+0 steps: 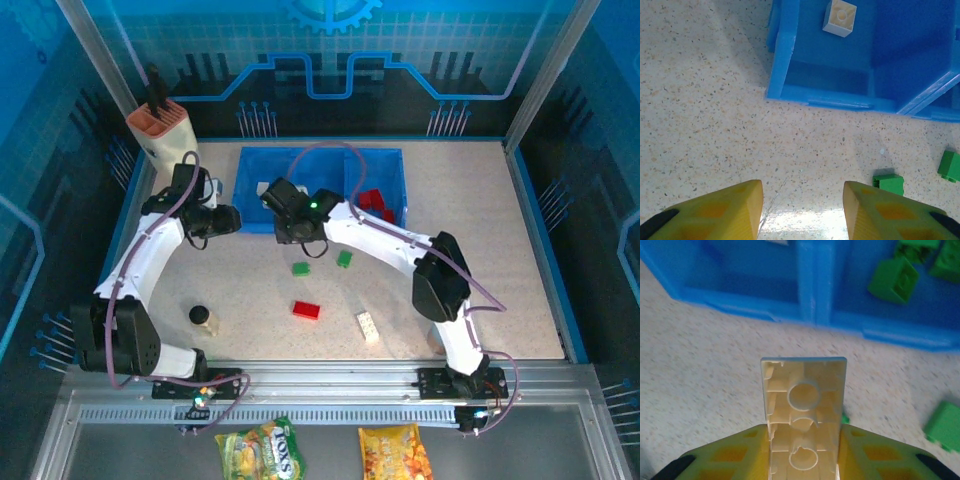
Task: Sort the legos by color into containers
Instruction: Pick up the lego from the bottom-center of the table, then place the lego in the container.
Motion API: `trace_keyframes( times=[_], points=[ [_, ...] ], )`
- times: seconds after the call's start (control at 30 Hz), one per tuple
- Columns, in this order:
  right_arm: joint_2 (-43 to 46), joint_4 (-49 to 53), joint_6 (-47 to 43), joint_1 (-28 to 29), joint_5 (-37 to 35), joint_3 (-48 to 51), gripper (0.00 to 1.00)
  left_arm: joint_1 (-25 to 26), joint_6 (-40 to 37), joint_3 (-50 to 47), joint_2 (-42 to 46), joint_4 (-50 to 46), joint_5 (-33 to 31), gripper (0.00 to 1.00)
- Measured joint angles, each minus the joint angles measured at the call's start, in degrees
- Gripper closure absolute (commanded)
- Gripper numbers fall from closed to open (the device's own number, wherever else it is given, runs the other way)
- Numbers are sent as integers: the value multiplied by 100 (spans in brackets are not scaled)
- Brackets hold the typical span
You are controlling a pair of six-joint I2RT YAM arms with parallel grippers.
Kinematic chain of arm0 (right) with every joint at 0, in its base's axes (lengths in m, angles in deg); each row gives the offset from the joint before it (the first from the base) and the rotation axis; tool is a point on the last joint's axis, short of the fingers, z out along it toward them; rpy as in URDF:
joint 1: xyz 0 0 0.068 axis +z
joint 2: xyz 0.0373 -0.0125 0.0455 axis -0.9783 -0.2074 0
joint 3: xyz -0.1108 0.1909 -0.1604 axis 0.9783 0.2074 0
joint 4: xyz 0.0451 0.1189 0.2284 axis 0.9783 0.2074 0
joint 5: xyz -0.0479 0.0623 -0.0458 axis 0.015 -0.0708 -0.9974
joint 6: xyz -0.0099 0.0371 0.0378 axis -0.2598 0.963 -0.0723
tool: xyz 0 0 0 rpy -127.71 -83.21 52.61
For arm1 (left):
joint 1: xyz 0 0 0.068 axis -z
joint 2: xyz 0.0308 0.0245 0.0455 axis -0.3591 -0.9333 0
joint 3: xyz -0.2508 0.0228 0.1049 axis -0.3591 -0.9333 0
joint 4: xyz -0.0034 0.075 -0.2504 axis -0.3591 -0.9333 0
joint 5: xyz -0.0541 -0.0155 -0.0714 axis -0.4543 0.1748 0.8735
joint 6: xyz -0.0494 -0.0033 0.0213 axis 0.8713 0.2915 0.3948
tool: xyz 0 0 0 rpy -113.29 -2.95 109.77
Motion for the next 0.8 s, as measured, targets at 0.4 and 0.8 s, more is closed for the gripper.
trace_keyframes(
  times=[0.4,0.8],
  points=[
    [-1311,-208,-378,0,-363,-1836,62,-13,7,-39,105,72,0,54],
    [-2441,-595,-483,-2,-1056,-2627,61,-20,7,-107,208,127,0,54]
  ],
)
